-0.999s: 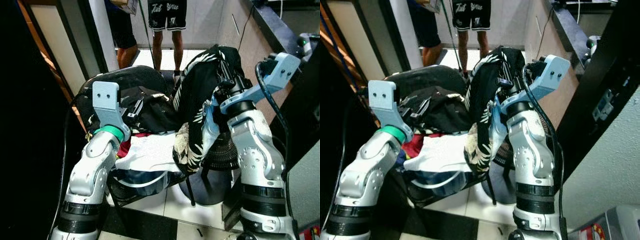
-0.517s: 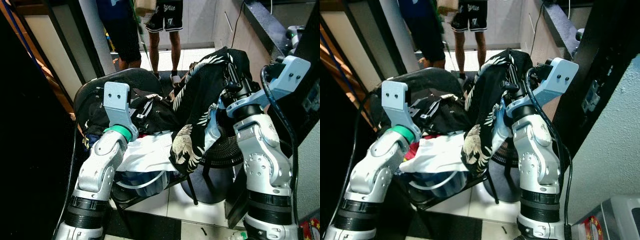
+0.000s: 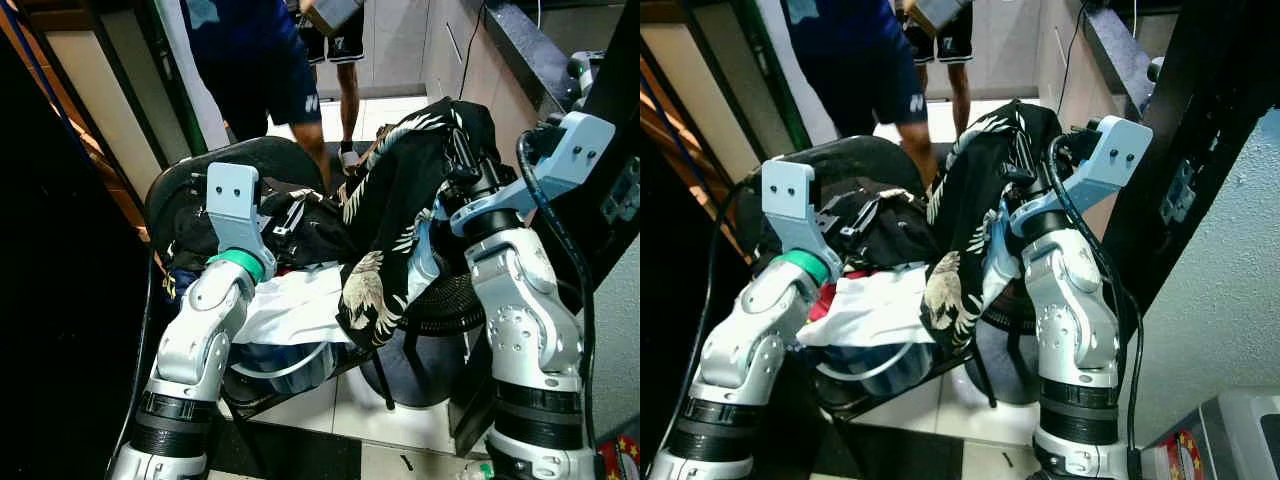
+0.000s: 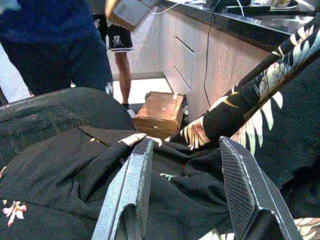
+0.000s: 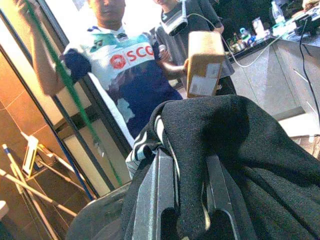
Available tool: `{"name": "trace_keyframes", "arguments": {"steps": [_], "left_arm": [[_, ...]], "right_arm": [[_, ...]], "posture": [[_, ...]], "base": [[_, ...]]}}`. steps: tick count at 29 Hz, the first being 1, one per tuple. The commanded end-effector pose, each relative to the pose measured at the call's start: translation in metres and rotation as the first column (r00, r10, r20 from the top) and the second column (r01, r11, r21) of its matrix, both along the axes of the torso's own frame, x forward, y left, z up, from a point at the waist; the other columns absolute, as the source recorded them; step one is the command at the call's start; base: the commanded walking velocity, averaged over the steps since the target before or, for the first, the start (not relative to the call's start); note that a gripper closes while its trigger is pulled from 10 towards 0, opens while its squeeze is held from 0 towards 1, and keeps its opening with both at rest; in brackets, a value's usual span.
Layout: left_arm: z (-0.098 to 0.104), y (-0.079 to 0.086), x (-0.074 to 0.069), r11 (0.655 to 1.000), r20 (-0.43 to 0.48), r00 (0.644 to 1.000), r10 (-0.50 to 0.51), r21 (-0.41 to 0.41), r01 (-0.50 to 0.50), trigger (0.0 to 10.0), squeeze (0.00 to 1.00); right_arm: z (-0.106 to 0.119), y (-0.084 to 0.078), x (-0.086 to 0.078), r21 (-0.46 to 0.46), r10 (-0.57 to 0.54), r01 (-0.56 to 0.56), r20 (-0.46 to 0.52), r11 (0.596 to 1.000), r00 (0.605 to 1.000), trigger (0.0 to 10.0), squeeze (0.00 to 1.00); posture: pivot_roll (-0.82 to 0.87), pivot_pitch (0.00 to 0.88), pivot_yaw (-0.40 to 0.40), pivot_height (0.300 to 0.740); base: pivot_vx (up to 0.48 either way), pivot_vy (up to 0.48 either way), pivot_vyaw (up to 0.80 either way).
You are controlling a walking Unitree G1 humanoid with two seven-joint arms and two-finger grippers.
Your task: Clothes washing
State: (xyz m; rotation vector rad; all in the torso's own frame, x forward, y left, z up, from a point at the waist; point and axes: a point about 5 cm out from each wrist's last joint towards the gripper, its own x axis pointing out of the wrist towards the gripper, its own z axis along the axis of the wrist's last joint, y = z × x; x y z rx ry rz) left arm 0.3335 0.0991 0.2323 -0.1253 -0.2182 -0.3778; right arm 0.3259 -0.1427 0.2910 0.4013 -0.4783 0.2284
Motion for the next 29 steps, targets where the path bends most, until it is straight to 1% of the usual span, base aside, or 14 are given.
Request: {"name": "trace_keyframes", "arguments": {"steps": [1,6,23,29], "left_arm": [[-0.0059,0.0055,0.0014,1.000,-0.017,1.000,0.024,0.012,-0.024,10.0,0.00],[-0.0057,0.0063,0.0010,1.000,-0.016,0.999,0.028,0.014,-0.027,10.0,0.00],[-0.0045,0.0077,0.0008,0.999,-0.009,1.000,0.023,0.026,-0.023,10.0,0.00],[-0.0040,0.0120,0.0003,0.999,-0.007,0.999,0.031,0.034,-0.031,10.0,0.00]], "right_arm": [[0.0080,0.0096,-0.0025,-0.003,0.038,-0.038,0.030,0.999,0.999,10.0,0.00],[0.0076,0.0107,-0.0014,-0.003,0.043,-0.043,0.025,0.999,0.999,10.0,0.00],[0.0045,0.0072,-0.0009,0.015,0.025,-0.025,0.013,1.000,1.000,10.0,0.00],[0.0033,0.0097,0.0010,0.023,0.030,-0.030,0.009,0.999,1.000,10.0,0.00]], "posture": [[-0.02,0.044,0.174,0.740],[-0.01,0.045,0.173,0.740],[0.01,0.043,0.178,0.740],[0.02,0.044,0.171,0.740]], "base": [[0.000,0.000,0.00],[0.000,0.000,0.00],[0.000,0.000,0.00],[0.000,0.000,0.00]]}}
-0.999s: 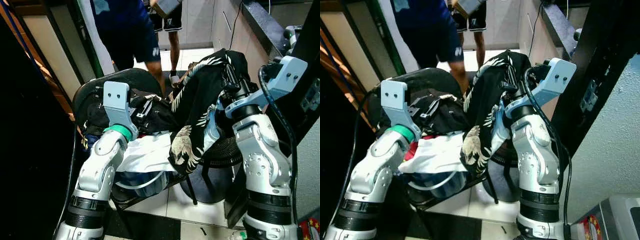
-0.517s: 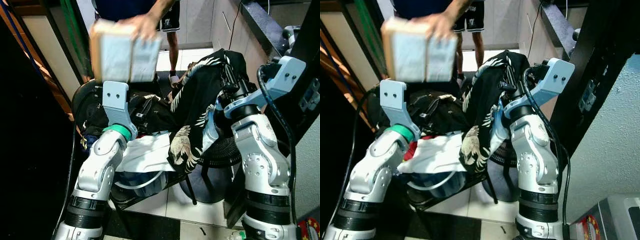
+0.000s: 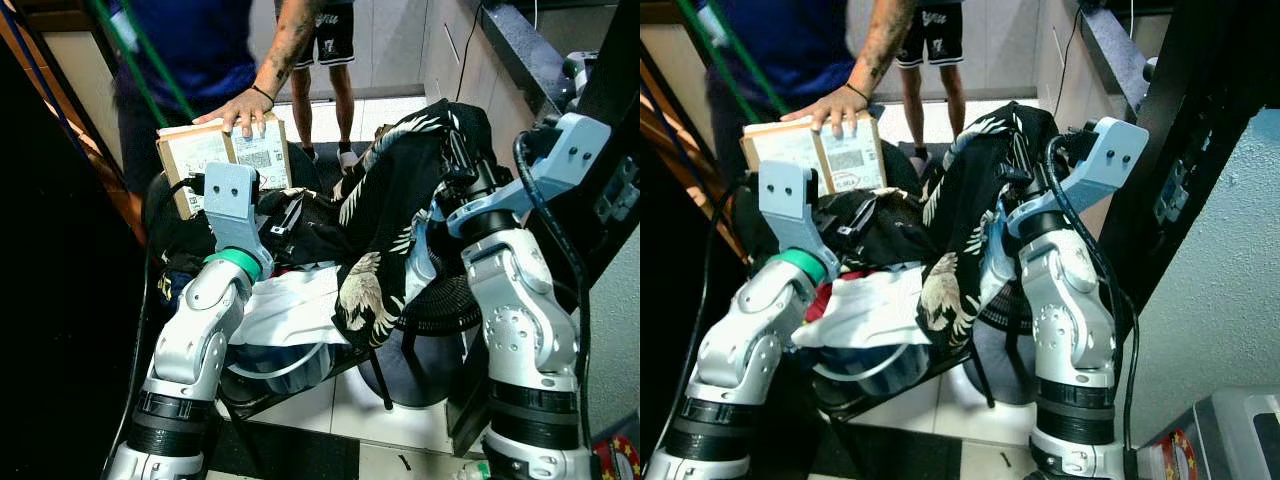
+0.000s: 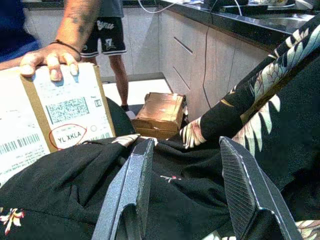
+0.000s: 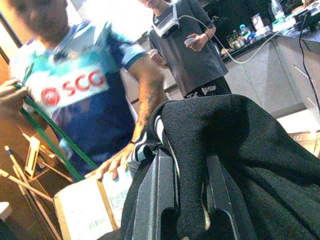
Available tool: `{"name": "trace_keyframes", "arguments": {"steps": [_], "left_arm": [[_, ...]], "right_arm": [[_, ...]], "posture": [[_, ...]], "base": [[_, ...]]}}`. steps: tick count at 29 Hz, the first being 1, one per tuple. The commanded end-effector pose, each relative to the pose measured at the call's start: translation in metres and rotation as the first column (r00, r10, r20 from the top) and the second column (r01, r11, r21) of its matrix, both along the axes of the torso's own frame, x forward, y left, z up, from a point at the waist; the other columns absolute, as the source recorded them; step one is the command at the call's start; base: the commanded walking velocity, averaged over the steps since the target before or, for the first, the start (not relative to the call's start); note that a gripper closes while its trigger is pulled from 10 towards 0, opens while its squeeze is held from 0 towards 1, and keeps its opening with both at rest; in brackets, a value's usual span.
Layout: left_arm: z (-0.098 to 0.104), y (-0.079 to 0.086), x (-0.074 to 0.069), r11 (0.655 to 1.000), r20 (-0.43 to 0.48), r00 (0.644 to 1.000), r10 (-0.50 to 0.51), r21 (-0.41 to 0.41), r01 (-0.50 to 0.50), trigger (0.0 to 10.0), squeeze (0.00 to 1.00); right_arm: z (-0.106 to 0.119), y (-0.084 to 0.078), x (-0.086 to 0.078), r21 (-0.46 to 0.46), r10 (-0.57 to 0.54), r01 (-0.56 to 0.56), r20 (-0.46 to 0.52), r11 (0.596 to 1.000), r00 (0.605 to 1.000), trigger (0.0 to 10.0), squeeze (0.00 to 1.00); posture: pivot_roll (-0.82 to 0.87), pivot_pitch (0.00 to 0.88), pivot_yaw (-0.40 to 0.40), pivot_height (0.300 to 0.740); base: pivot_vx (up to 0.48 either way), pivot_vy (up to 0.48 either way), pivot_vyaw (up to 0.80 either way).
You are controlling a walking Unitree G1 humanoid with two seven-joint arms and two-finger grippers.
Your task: Clothes washing
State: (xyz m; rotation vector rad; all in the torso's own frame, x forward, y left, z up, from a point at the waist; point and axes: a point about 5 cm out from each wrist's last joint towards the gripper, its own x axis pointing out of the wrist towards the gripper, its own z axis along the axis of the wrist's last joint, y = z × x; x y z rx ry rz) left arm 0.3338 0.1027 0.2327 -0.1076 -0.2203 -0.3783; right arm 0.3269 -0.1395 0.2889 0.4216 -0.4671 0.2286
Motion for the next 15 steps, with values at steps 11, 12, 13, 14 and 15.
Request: {"name": "trace_keyframes", "arguments": {"steps": [11,12,13,14,15], "left_arm": [[-0.0008,0.0084,0.0028,0.999,-0.005,0.999,0.032,0.024,-0.031,10.0,0.00],[0.0002,0.0082,0.0035,0.999,-0.002,1.000,0.029,0.023,-0.029,10.0,0.00],[0.0008,0.0071,0.0039,0.999,0.001,1.000,0.027,0.021,-0.027,10.0,0.00],[0.0008,0.0071,0.0039,0.999,0.001,1.000,0.027,0.021,-0.027,10.0,0.00],[0.0017,0.0072,0.0045,0.999,0.003,1.000,0.026,0.021,-0.026,10.0,0.00]], "right_arm": [[0.0063,0.0070,0.0028,0.011,0.028,-0.029,0.023,1.000,0.999,10.0,0.00],[0.0074,0.0072,0.0030,0.011,0.028,-0.029,0.026,1.000,0.999,10.0,0.00],[0.0082,0.0063,0.0029,0.010,0.029,-0.029,0.029,1.000,0.999,10.0,0.00],[0.0082,0.0063,0.0029,0.010,0.029,-0.029,0.029,1.000,0.999,10.0,0.00],[0.0091,0.0064,0.0031,0.010,0.029,-0.029,0.031,1.000,0.999,10.0,0.00]], "posture": [[0.02,0.032,0.179,0.740],[0.02,0.032,0.179,0.740],[0.02,0.027,0.179,0.740],[0.02,0.027,0.179,0.740],[0.02,0.027,0.177,0.740]], "base": [[0.000,0.000,0.00],[0.000,0.000,0.00],[0.000,0.000,0.00],[0.000,0.000,0.00],[0.000,0.000,0.00]]}}
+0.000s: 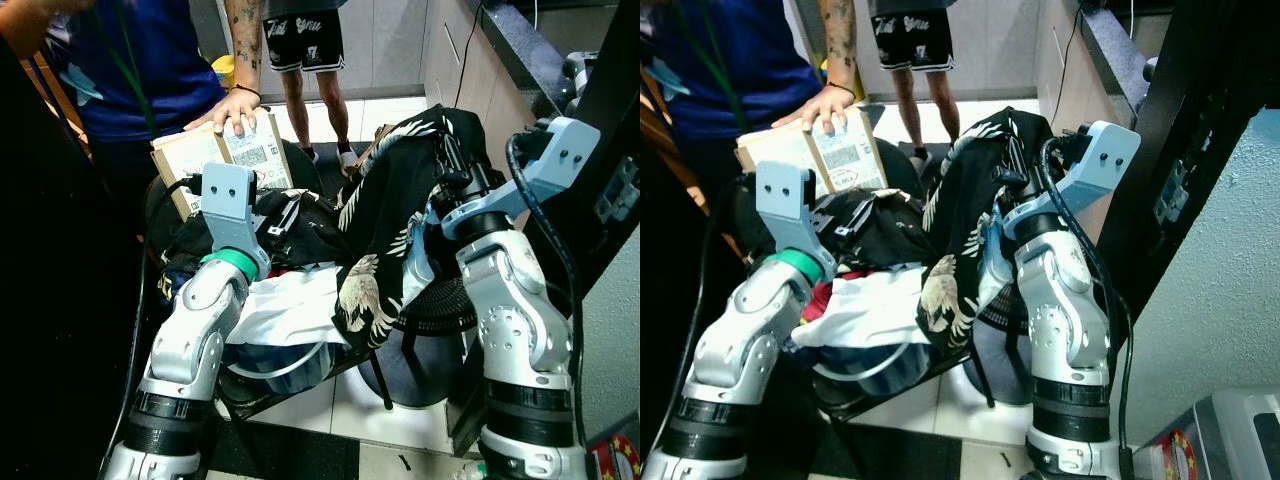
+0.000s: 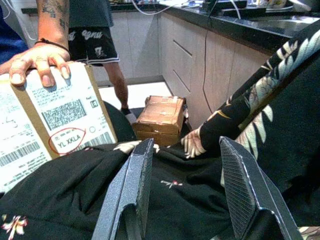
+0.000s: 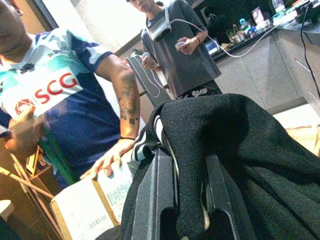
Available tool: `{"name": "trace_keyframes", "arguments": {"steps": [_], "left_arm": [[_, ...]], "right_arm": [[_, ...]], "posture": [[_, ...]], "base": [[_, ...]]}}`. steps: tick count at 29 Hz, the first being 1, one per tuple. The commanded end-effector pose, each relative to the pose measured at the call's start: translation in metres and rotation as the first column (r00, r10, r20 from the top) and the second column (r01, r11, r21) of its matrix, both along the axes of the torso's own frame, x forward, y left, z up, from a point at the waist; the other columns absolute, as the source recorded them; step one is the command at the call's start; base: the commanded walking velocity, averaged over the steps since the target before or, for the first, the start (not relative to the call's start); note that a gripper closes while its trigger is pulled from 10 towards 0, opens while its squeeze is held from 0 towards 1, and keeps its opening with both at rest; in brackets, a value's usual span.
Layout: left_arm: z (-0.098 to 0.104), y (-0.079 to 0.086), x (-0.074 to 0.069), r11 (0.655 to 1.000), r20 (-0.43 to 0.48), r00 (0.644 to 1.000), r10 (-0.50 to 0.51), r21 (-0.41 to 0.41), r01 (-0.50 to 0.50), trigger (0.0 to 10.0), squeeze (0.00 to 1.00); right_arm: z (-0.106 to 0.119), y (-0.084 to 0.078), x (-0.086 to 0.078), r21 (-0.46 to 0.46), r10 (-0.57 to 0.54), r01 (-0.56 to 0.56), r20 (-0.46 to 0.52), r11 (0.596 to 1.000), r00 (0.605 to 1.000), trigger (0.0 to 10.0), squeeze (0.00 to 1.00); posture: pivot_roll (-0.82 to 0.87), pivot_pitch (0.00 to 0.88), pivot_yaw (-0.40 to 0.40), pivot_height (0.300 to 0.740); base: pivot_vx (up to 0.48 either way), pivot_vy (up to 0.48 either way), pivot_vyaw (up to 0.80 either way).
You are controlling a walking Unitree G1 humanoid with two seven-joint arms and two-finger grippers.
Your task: Clothes washing
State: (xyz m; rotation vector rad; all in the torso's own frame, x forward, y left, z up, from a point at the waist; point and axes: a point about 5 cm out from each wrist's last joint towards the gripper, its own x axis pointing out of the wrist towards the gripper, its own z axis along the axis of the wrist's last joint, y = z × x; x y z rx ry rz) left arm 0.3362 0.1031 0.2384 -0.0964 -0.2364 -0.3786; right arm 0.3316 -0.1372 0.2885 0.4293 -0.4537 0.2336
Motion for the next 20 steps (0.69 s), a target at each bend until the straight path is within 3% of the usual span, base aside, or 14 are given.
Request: {"name": "trace_keyframes", "arguments": {"steps": [1,8,9,12,15,18,19,20], "left_arm": [[-0.004,0.007,0.002,1.000,-0.014,1.000,0.024,0.009,-0.024,10.0,0.00],[-0.007,0.007,-0.002,0.999,-0.016,0.999,0.036,-0.006,-0.036,10.0,0.00],[-0.006,0.007,-0.004,0.999,-0.009,0.999,0.046,0.019,-0.046,10.0,0.00],[-0.005,0.016,-0.004,0.995,-0.005,0.995,0.100,0.014,-0.100,10.0,0.00],[-0.010,0.024,-0.005,0.990,-0.014,0.990,0.143,0.021,-0.143,10.0,0.00],[-0.010,0.024,-0.005,0.990,-0.014,0.990,0.143,0.021,-0.143,10.0,0.00],[-0.009,0.027,-0.006,0.989,-0.013,0.989,0.150,0.012,-0.150,10.0,0.00],[-0.009,0.027,-0.006,0.989,-0.013,0.989,0.150,0.012,-0.150,10.0,0.00]], "right_arm": [[0.009,0.003,-0.001,0.005,0.019,-0.019,0.043,1.000,0.999,10.0,0.00],[0.008,0.005,0.001,0.001,0.031,-0.031,0.034,1.000,0.999,10.0,0.00],[0.007,0.006,0.004,0.009,0.041,-0.041,0.024,0.999,0.999,10.0,0.00],[0.010,0.009,0.009,0.004,0.054,-0.054,0.045,0.999,0.998,10.0,0.00],[0.032,0.001,0.015,0.032,0.020,-0.024,0.120,0.999,0.993,10.0,0.00],[0.032,0.001,0.015,0.032,0.020,-0.024,0.120,0.999,0.993,10.0,0.00],[0.049,0.009,0.011,0.050,0.102,-0.113,0.183,0.992,0.978,10.0,0.00],[0.049,0.009,0.011,0.050,0.102,-0.113,0.183,0.992,0.978,10.0,0.00]], "posture": [[0.01,0.028,0.164,0.740],[0.03,0.012,0.141,0.740],[0.07,0.004,0.103,0.740],[0.07,0.017,0.102,0.740],[0.10,0.020,0.066,0.740],[0.10,0.020,0.066,0.740],[0.10,0.019,0.064,0.740],[0.10,0.019,0.064,0.740]], "base": [[0.000,0.000,0.00],[0.000,0.000,0.00],[0.000,0.000,0.00],[0.000,0.000,0.00],[0.000,0.000,0.00],[0.000,0.000,0.00],[0.000,0.000,0.00],[0.000,0.000,0.00]]}}
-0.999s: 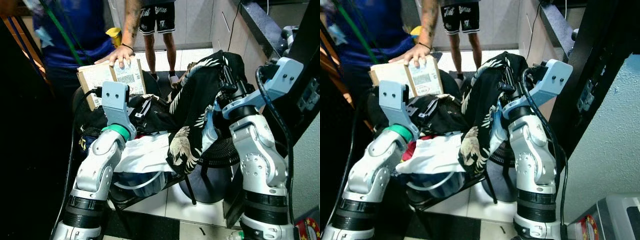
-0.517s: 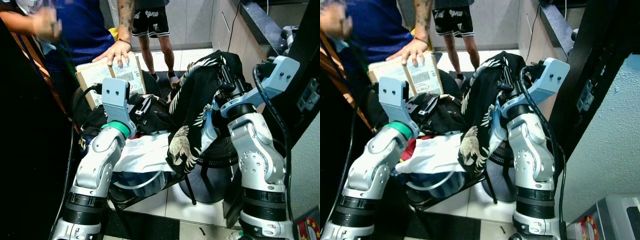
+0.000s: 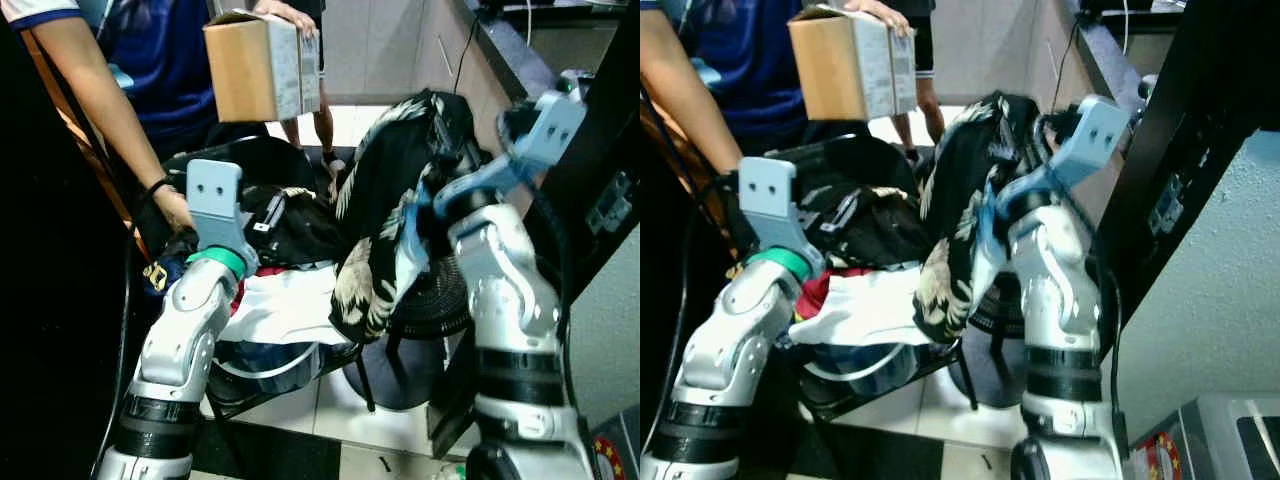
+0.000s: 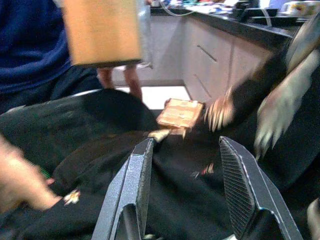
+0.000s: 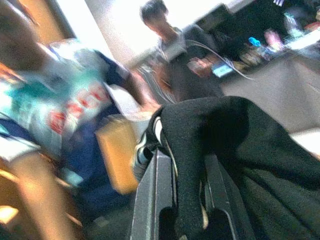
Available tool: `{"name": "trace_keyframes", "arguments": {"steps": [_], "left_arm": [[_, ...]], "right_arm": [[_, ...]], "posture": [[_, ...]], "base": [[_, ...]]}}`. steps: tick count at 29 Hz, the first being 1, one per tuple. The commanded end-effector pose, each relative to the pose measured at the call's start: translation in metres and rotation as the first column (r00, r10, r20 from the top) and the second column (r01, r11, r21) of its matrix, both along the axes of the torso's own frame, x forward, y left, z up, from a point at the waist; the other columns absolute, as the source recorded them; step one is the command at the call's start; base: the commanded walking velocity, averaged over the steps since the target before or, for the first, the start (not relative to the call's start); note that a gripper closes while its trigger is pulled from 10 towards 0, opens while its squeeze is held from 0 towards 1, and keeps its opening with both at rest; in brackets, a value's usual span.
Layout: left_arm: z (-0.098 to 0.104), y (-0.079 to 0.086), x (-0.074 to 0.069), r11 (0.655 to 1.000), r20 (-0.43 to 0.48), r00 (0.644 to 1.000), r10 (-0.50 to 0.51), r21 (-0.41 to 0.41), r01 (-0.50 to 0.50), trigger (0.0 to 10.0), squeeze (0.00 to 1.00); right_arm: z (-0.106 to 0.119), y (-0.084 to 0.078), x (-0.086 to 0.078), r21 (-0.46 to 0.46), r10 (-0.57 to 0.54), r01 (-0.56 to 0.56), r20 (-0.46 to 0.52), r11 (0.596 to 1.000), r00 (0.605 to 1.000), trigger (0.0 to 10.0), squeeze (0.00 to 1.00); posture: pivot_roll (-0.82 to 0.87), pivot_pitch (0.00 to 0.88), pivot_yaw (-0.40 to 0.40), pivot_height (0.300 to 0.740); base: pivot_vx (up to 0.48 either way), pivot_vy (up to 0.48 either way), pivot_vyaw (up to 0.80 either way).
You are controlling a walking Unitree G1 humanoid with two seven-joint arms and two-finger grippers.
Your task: Clothes washing
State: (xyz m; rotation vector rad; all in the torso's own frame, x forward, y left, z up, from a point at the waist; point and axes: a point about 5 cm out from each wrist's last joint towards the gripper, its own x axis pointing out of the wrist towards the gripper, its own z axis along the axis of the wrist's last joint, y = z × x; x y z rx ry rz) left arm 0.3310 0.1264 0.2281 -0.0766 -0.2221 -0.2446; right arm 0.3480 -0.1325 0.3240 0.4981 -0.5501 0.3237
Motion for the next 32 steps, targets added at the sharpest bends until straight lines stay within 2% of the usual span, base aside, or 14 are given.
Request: {"name": "trace_keyframes", "arguments": {"steps": [1,2,3,4,5,11,21,26,27,28,29,30,31,32], "left_arm": [[0.001,0.005,-0.002,1.000,0.004,1.000,0.020,-0.007,-0.020,10.0,0.00],[0.001,0.005,-0.002,1.000,0.003,1.000,0.022,-0.015,-0.022,10.0,0.00],[0.000,0.005,-0.001,1.000,0.002,1.000,0.022,-0.017,-0.022,10.0,0.00],[0.001,0.003,-0.001,1.000,0.003,1.000,0.014,-0.020,-0.014,10.0,0.00],[0.001,0.003,-0.001,1.000,0.003,1.000,0.014,-0.020,-0.014,10.0,0.00],[0.003,0.001,-0.001,1.000,0.005,1.000,0.002,-0.018,-0.002,10.0,0.00],[0.004,0.003,-0.001,1.000,0.005,1.000,0.007,-0.011,-0.007,10.0,0.00],[0.004,0.003,-0.001,1.000,0.007,1.000,0.009,-0.013,-0.009,10.0,0.00],[0.004,0.003,-0.001,1.000,0.008,1.000,0.010,-0.012,-0.010,10.0,0.00],[0.005,0.005,-0.001,1.000,0.012,1.000,0.016,-0.014,-0.016,10.0,0.00],[0.005,0.005,-0.001,1.000,0.012,1.000,0.016,-0.014,-0.016,10.0,0.00],[0.005,0.006,-0.001,1.000,0.014,1.000,0.023,-0.015,-0.022,10.0,0.00],[0.005,0.007,-0.001,1.000,0.015,1.000,0.027,-0.016,-0.026,10.0,0.00],[0.005,0.008,-0.002,0.999,0.015,0.999,0.029,-0.018,-0.028,10.0,0.00]], "right_arm": [[0.033,0.031,-0.027,0.054,0.348,-0.363,0.189,0.930,0.918,10.0,0.00],[0.047,0.048,-0.053,0.048,0.580,-0.624,0.321,0.780,0.749,10.0,0.00],[0.054,0.057,-0.071,0.021,0.691,-0.761,0.403,0.649,0.601,10.0,0.00],[0.054,0.060,-0.077,0.013,0.723,-0.800,0.420,0.600,0.549,10.0,0.00],[0.054,0.060,-0.077,0.013,0.723,-0.800,0.420,0.600,0.549,10.0,0.00],[0.046,0.066,-0.068,-0.004,0.724,-0.772,0.353,0.635,0.593,10.0,0.00],[0.033,0.052,-0.063,0.057,0.743,-0.799,0.334,0.599,0.581,10.0,0.00],[0.035,0.044,-0.059,0.080,0.713,-0.777,0.346,0.625,0.609,10.0,0.00],[0.036,0.041,-0.056,0.094,0.681,-0.748,0.352,0.658,0.643,10.0,0.00],[0.043,0.020,-0.034,0.211,0.439,-0.506,0.293,0.836,0.849,10.0,0.00],[0.043,0.020,-0.034,0.211,0.439,-0.506,0.293,0.836,0.849,10.0,0.00],[0.052,-0.008,-0.023,0.248,0.140,-0.212,0.280,0.945,0.950,10.0,0.00],[0.059,-0.027,-0.021,0.265,-0.067,-0.013,0.288,0.964,0.955,10.0,0.00],[0.065,-0.041,-0.022,0.290,-0.182,0.093,0.299,0.953,0.937,10.0,0.00]], "posture": [[0.09,0.021,0.065,0.740],[0.09,0.021,0.065,0.740],[0.09,0.019,0.070,0.740],[0.09,0.018,0.074,0.740],[0.09,0.018,0.074,0.740],[0.09,0.016,0.078,0.740],[0.09,0.014,0.081,0.740],[0.10,0.014,0.080,0.740],[0.10,0.014,0.080,0.740],[0.10,0.015,0.078,0.740],[0.10,0.015,0.078,0.740],[0.10,0.014,0.077,0.740],[0.10,0.014,0.077,0.740],[0.10,0.014,0.077,0.740]], "base": [[0.000,0.000,0.00],[0.000,0.000,0.00],[0.000,0.000,0.00],[0.000,0.000,0.00],[0.000,0.000,0.00],[0.000,0.000,0.00],[0.000,0.000,0.00],[0.000,0.000,0.00],[0.000,0.000,0.00],[0.000,0.000,0.00],[0.000,0.000,0.00],[0.000,0.000,0.00],[0.000,0.000,0.00],[0.000,0.000,0.00]]}}
